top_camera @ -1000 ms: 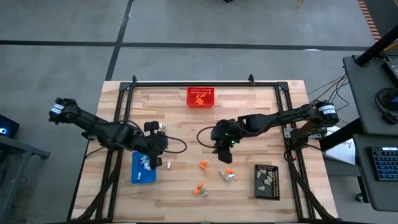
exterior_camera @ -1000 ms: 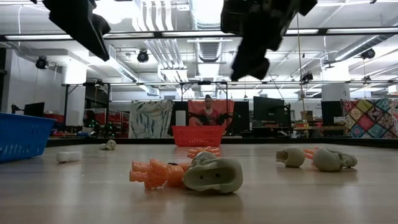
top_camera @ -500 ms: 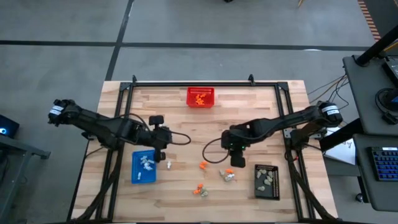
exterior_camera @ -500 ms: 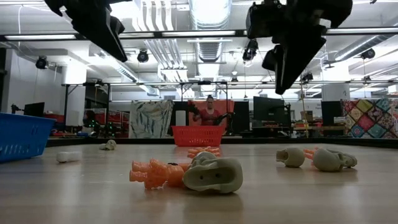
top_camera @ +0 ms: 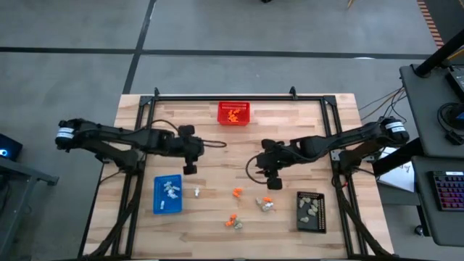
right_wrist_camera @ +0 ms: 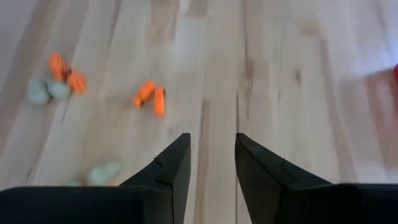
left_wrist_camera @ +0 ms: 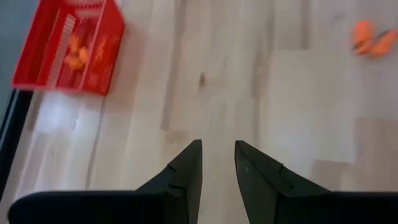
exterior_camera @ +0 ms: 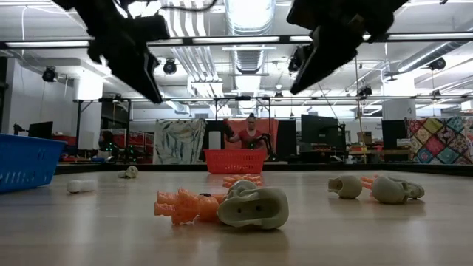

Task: Sort Halloween decoration
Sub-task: Put the gray skull toy into the black bin

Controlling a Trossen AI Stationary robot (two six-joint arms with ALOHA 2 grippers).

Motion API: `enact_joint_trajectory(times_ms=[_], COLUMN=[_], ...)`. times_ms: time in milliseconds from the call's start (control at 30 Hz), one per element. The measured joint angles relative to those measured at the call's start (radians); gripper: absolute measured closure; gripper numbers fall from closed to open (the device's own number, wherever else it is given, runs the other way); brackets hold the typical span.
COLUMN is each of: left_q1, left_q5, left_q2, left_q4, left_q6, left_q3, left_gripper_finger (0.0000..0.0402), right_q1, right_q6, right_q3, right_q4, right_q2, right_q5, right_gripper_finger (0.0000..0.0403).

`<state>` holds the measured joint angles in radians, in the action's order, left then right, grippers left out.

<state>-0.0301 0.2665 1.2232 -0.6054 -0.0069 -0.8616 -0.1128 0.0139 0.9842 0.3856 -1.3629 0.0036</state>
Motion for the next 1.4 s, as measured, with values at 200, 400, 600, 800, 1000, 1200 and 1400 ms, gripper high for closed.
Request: enact_joint_trajectory(times_ms=[200,400,600,800,1000,1200,1400], left_q1=[0.035,0.033,0.033,0.033,0.033,-0.005,-0.120], left_q5=[-0.044,-0.042,-0.042,-0.042,-0.042,-0.041,-0.029], left_q2=[0.001,0.002,0.002,0.002,0.002,0.002,0.002], left_q4=[0.059,0.127,0.190,0.205,0.236,0.284,0.442], left_q6=[-0.005,-0.009,-0.007,-0.021,-0.132,-0.252,-0.282], left_q3=[0.047,0.046,0.045,0.045,0.045,0.047,0.060], left_gripper_finger=[0.0325,0.0325,0.0325,0.0325,0.0325,0.0325,0.0325], right_q1=[0.002,-0.025,-0.094,-0.172,-0.248,-0.312,-0.370], right_q6=[-0.014,-0.049,-0.046,-0.008,0.045,0.092,0.108], right_q3=[-0.077,-0.134,-0.117,-0.071,-0.017,0.044,0.100], right_q4=[-0.245,-0.519,-0.587,-0.607,-0.607,-0.601,-0.599], right_q2=[0.003,-0.064,-0.160,-0.229,-0.279,-0.338,-0.395], right_q5=[-0.002,-0.012,-0.014,-0.011,-0.002,0.007,0.060], right_gripper_finger=[0.0289,0.0289,0.0289,0.0289,0.0289,0.0289,0.0289])
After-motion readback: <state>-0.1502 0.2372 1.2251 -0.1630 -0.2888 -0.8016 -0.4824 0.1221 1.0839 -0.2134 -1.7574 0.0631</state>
